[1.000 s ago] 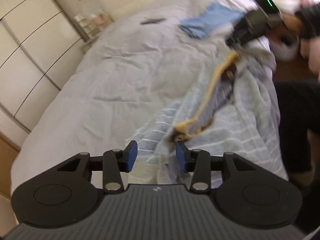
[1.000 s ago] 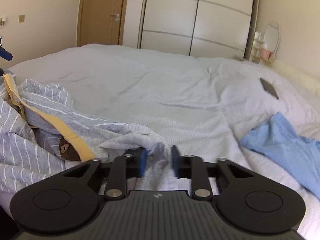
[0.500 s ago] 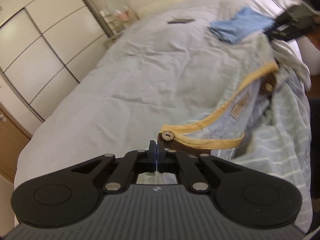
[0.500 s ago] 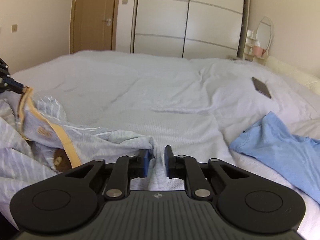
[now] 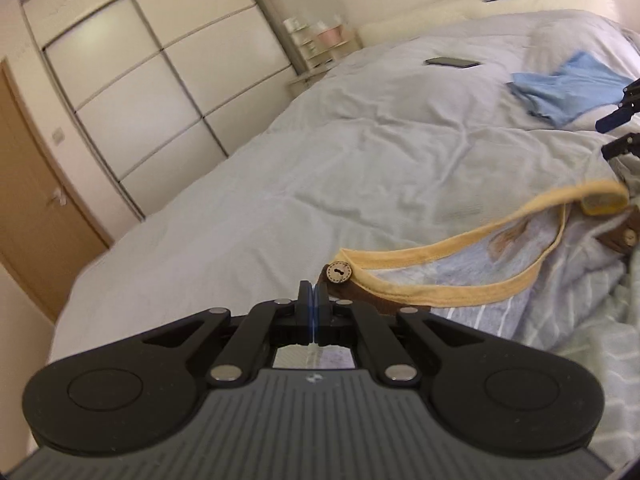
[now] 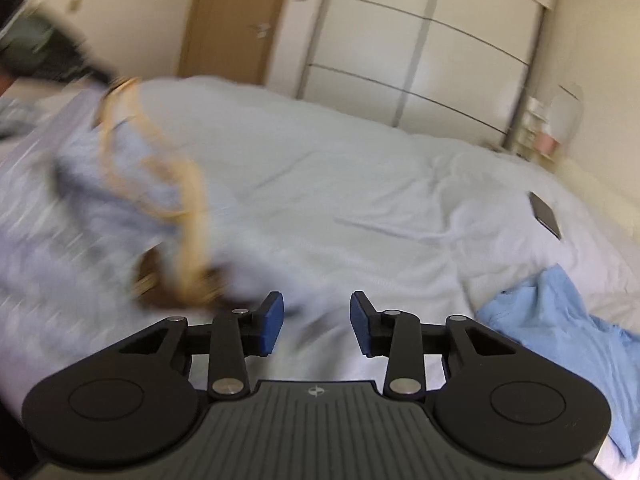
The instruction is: Fold clothes
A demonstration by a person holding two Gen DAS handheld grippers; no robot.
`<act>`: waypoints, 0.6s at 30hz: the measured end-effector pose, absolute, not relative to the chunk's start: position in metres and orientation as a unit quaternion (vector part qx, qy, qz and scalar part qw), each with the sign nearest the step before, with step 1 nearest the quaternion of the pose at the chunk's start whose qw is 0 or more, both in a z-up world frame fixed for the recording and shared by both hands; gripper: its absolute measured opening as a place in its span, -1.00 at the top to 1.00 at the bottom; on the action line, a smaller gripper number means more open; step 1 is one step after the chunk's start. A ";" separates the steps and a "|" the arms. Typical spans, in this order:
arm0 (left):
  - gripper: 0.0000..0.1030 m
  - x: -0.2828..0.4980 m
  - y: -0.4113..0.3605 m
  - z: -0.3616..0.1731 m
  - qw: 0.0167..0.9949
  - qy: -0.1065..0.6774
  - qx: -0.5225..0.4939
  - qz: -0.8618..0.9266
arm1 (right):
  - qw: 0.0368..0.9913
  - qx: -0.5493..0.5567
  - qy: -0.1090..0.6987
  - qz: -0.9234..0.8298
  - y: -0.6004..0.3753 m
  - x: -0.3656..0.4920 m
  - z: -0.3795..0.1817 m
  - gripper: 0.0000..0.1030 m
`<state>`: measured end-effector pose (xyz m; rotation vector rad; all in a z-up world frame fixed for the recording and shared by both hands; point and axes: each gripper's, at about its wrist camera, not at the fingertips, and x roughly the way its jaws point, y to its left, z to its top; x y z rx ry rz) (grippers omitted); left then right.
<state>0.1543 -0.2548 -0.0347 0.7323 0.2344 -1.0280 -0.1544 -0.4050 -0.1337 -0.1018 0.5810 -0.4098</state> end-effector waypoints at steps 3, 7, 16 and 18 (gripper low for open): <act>1.00 0.154 -0.262 -0.047 0.788 0.116 0.361 -0.485 | 0.931 -0.010 0.288 -0.226 -0.440 -0.146 -0.130 0.26; 0.98 0.154 -0.268 -0.064 0.773 0.130 0.380 -0.491 | 0.942 -0.063 0.274 -0.182 -0.419 -0.151 -0.122 0.28; 0.76 0.165 -0.258 -0.070 0.764 0.163 0.358 -0.511 | 0.921 -0.191 0.322 -0.104 -0.378 -0.131 -0.159 0.21; 0.63 0.168 -0.255 -0.069 0.763 0.169 0.349 -0.517 | 0.926 -0.174 0.318 -0.108 -0.387 -0.121 -0.157 0.25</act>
